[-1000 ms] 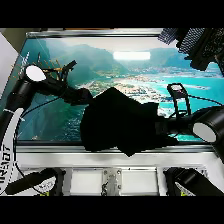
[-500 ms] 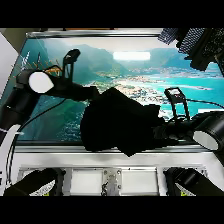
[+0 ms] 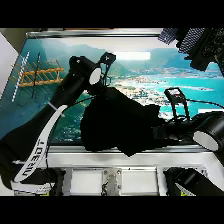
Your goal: Fold the clothes and pants, and hang the long-sleeved shirts on hangers.
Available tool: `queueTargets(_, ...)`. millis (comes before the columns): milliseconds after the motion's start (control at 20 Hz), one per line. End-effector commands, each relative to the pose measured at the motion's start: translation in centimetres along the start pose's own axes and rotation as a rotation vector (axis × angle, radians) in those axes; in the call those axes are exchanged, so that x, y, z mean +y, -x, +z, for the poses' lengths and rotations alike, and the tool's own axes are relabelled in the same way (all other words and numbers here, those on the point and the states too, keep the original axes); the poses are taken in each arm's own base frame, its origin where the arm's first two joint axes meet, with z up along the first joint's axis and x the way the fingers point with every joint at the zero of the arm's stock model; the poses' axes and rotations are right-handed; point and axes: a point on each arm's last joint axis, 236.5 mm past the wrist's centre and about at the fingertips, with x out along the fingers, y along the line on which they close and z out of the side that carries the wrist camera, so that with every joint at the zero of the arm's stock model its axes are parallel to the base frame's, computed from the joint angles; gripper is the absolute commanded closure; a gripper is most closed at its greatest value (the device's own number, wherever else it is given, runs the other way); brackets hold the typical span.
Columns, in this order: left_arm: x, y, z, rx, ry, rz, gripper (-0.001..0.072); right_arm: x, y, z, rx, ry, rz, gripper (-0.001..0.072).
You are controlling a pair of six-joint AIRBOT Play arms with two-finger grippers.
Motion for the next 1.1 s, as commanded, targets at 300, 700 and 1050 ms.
queueTargets(300,1.8,-3.0,-4.1,0.323,-0.056,0.141,0.0496,0.0,0.0,0.0,0.000,0.005,0.002,0.0704)
queueTargets(700,0.5,6.1,-9.9,0.241,-0.122,0.097,0.0699,-2.3,2.3,5.4,-0.096,0.056,-0.072,0.0704)
queueTargets(1050,-4.8,10.5,-13.6,0.113,-0.082,-0.222,0.0699,-2.1,2.2,10.7,-0.090,0.133,-0.097,0.0705)
